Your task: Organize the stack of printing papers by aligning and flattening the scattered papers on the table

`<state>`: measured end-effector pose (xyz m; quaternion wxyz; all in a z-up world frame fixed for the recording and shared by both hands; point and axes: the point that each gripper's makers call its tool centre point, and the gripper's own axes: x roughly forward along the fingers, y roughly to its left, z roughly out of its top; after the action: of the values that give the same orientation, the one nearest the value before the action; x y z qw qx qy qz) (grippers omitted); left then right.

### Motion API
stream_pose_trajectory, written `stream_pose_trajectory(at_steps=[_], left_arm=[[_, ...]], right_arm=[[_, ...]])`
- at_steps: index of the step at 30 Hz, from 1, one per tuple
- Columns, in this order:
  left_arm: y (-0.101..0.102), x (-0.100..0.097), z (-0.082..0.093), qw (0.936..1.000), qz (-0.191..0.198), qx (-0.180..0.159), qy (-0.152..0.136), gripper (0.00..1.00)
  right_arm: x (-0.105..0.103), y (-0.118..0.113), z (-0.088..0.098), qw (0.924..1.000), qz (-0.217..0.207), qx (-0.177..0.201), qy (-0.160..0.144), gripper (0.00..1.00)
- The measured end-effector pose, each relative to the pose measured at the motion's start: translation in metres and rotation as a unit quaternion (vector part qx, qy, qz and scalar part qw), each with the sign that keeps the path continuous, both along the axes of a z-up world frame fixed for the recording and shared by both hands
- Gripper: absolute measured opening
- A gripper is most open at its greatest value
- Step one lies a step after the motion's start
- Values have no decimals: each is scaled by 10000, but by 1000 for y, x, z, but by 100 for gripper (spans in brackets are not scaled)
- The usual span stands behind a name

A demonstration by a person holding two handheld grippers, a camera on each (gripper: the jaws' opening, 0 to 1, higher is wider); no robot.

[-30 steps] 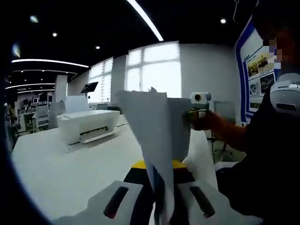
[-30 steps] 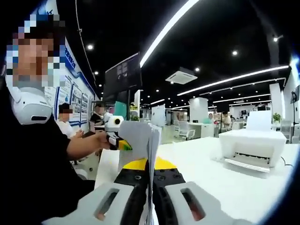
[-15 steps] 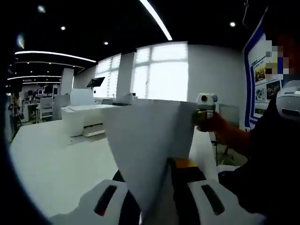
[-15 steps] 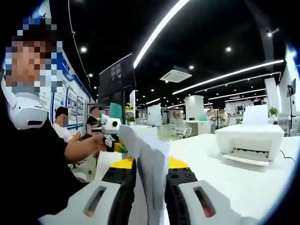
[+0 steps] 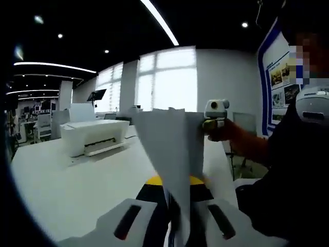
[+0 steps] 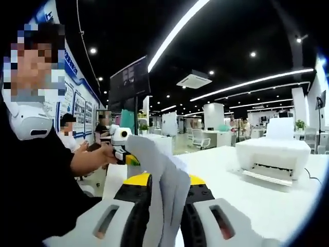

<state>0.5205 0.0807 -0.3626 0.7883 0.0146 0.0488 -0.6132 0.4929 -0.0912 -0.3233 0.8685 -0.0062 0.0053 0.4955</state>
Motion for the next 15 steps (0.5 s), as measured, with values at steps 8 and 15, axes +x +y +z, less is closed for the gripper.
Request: stream_pose_trajectory(at_steps=[8, 15], left_arm=[[-1, -4, -1, 10000, 2, -80, 7, 6], [-3, -7, -1, 9999, -39, -126, 16, 6]], right_arm=[[-1, -2, 11, 9946, 151, -1014, -142, 25], [-2, 4, 24, 9834, 465, -1744, -199, 28]])
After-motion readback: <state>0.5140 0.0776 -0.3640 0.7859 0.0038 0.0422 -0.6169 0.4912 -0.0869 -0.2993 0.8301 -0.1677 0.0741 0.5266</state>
